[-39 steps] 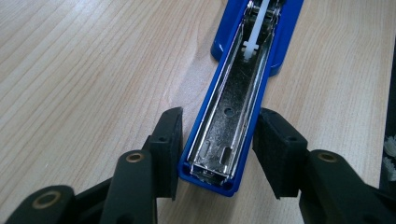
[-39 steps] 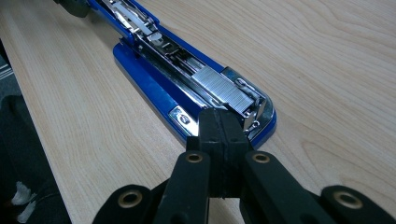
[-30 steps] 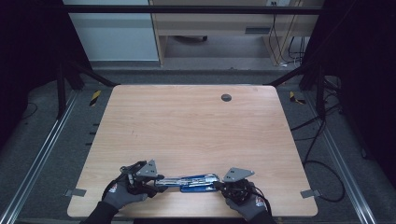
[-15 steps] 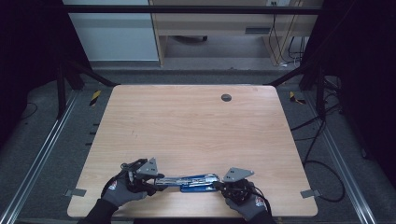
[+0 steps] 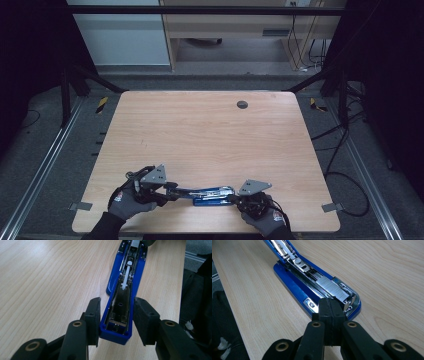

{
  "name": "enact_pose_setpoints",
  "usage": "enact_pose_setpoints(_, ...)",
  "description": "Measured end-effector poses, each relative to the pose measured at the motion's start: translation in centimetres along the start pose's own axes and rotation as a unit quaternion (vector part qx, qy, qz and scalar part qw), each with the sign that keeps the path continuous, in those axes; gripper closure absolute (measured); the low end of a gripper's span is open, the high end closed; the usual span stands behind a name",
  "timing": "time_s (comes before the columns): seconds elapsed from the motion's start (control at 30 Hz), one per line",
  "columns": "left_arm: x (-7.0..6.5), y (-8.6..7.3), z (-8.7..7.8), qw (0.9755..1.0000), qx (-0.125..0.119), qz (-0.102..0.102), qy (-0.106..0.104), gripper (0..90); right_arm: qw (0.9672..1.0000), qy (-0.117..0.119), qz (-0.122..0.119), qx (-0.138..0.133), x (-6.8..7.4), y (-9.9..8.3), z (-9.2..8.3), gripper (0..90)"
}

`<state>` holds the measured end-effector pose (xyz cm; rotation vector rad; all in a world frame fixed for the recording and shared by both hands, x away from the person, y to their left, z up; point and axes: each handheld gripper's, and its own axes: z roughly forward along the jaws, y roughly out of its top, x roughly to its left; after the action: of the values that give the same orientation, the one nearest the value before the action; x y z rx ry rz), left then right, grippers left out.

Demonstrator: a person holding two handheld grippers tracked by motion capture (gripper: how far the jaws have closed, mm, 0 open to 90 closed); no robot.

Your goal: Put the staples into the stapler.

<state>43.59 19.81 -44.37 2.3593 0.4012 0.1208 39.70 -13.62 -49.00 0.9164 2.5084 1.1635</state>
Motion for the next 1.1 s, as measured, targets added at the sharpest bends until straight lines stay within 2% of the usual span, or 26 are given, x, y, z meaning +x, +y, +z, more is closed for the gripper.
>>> enact_pose_setpoints(0.37, -0.1, 0.3, -0.1, 1.0000, -0.002, 0.006, 0.003, 58.7, 1.0000, -0.002, -0.004, 0.000, 0.0, 0.1, -0.1, 90.0)
enact_pose_setpoints(0.7, -0.3, 0.7, -0.4, 0.9999, -0.008, 0.008, 0.004, 59.5, 0.9990, 0.001, -0.002, -0.045, 0.0, 1.7, -1.1, 90.0)
enact_pose_setpoints(0.87, -0.3, 1.0, -0.4, 0.9999, -0.009, 0.008, 0.006, 59.5, 0.9978, 0.010, -0.008, -0.065, 0.5, 3.0, -0.9, 90.0)
enact_pose_setpoints(1.1, -0.2, 1.1, -0.5, 0.9999, -0.012, 0.007, 0.003, 59.6, 0.9969, 0.026, -0.015, -0.072, 1.6, 4.6, 0.4, 90.0)
